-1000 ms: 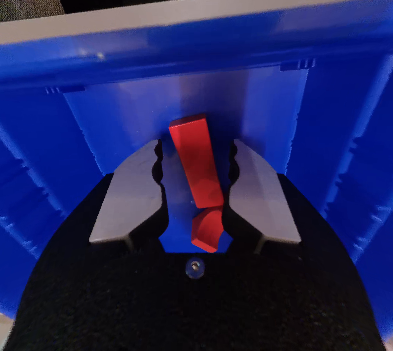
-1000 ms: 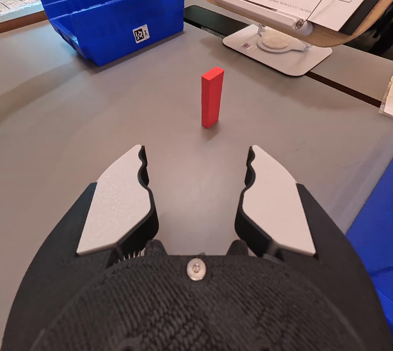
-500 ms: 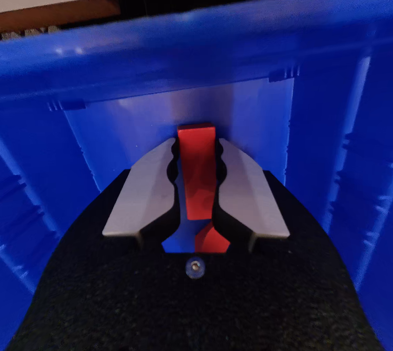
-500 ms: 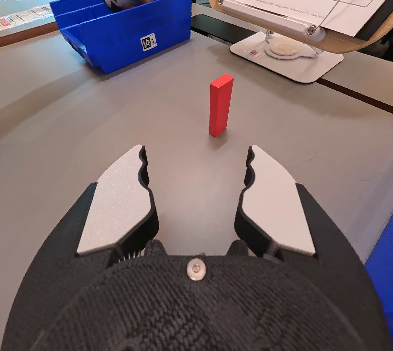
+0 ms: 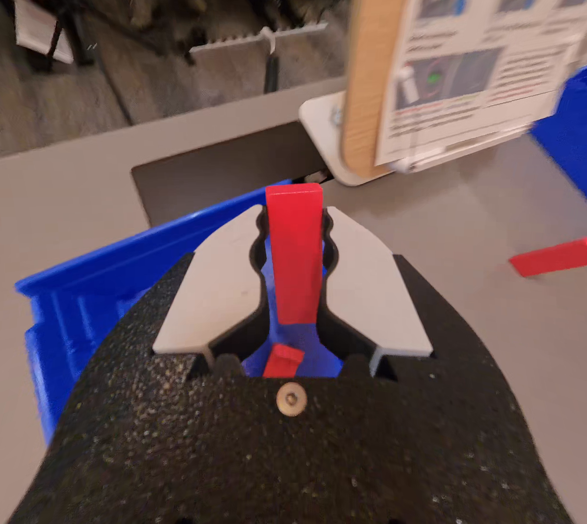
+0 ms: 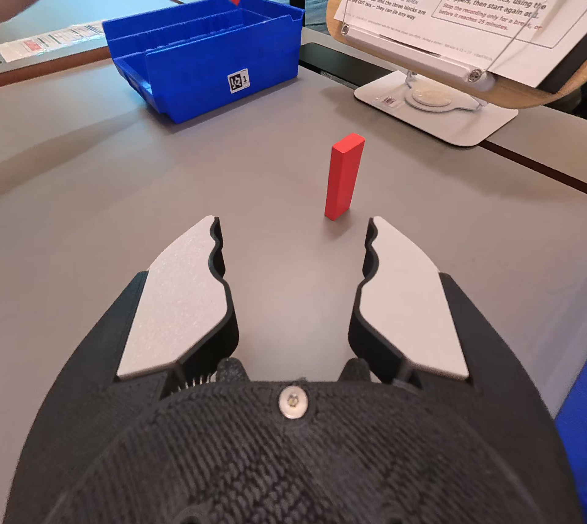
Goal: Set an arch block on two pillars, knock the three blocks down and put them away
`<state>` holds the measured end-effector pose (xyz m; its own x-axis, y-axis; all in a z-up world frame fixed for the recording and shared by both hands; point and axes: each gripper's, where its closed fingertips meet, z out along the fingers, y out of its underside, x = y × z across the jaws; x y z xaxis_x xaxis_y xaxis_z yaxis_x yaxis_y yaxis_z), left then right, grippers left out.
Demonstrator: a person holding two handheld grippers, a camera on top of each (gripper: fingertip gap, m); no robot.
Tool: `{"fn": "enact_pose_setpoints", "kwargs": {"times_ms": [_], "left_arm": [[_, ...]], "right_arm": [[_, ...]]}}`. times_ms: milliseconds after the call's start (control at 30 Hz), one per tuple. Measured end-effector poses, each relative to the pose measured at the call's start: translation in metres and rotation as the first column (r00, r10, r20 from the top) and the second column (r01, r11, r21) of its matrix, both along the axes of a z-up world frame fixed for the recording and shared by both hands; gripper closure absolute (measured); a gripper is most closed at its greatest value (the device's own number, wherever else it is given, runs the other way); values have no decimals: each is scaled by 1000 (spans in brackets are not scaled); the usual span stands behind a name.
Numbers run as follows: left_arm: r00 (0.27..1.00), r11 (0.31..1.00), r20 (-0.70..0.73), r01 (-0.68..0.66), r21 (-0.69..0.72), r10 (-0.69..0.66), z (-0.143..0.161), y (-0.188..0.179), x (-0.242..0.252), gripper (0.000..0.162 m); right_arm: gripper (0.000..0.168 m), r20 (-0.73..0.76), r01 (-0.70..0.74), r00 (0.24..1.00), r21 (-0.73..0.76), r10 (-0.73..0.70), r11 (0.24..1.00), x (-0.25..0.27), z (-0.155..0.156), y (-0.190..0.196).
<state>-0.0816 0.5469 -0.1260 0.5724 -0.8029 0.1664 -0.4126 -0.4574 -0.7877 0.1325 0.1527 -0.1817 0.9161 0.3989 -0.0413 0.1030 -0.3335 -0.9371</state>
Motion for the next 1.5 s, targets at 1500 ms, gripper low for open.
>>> {"fn": "enact_pose_setpoints", "kwargs": {"times_ms": [1500], "left_arm": [[175,501,556,697,513,-812,74,-353,145,130]], "right_arm": [[133,72,-306,952,213,297,928,-89,64,55]]}}
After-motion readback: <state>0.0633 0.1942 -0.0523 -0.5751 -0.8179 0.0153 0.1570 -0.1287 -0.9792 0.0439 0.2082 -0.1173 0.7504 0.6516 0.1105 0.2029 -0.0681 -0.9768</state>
